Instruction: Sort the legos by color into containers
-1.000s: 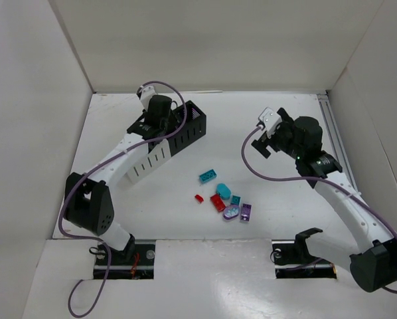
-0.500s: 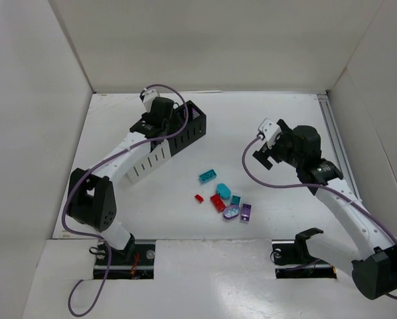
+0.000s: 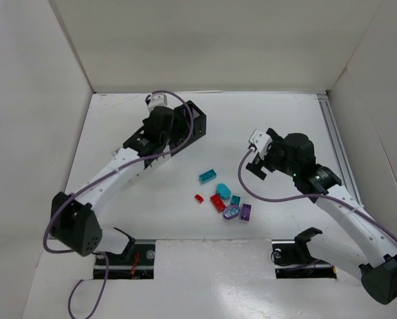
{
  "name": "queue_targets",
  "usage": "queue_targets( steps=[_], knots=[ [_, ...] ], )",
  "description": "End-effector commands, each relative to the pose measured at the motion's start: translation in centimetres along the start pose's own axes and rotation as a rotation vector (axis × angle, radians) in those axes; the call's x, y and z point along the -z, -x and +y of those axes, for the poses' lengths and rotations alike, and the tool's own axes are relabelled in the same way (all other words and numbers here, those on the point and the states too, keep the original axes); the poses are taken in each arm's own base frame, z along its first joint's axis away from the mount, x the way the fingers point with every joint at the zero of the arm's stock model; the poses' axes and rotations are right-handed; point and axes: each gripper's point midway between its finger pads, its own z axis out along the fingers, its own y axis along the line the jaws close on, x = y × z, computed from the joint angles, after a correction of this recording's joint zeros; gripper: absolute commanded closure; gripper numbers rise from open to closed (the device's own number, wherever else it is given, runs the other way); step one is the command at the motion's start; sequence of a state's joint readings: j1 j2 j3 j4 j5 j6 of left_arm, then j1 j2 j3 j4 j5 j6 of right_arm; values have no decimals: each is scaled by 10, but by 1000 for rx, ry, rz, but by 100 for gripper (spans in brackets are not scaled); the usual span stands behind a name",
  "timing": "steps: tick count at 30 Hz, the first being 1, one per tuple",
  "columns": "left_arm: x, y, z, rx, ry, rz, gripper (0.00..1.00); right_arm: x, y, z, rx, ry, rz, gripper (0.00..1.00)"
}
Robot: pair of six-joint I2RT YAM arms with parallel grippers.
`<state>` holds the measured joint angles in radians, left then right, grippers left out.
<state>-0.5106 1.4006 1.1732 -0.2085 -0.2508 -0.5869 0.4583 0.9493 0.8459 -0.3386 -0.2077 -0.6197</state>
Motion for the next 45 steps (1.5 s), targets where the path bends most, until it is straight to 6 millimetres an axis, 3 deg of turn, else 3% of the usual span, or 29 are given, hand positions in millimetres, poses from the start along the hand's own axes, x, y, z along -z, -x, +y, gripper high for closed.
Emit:
queue_targets(
  steps=[1, 4, 5, 7, 8, 15, 23, 24, 26, 27, 31, 45],
  knots=[
    [40, -29, -18, -89, -115, 28, 18, 1, -5, 18, -3, 32, 45, 0],
    [69, -70, -30, -109, -187, 94, 18, 2, -9, 18, -25, 9, 71, 0],
    [72, -93, -21, -130, -177, 143, 19, 5, -10, 17, -50, -5, 77, 0],
    [84, -114, -16, -146, -165, 169, 20, 10, -6, 13, -56, -27, 63, 0],
    [91, -140, -20, -172, -189, 218, 22, 11, -8, 11, -60, -34, 67, 0],
    [98, -213, -13, -239, -180, 359, 25, 13, -29, 11, -85, -43, 149, 0],
    [78, -231, -12, -191, -32, 380, 33, 15, -43, 8, -120, -71, 179, 0],
    [74, -239, -2, -204, 27, 400, 35, 15, -43, 8, -120, -71, 179, 0],
    [69, -242, -3, -161, 83, 407, 36, 18, -49, 8, -125, -80, 198, 0],
    [66, -249, 10, -182, 150, 419, 36, 19, -51, 9, -126, -75, 206, 0],
    [60, -257, 16, -145, 235, 430, 37, 22, -55, 9, -130, -84, 207, 0],
    [47, -268, 20, -67, 242, 456, 45, 32, -64, 3, -132, -110, 229, 0]
  ],
)
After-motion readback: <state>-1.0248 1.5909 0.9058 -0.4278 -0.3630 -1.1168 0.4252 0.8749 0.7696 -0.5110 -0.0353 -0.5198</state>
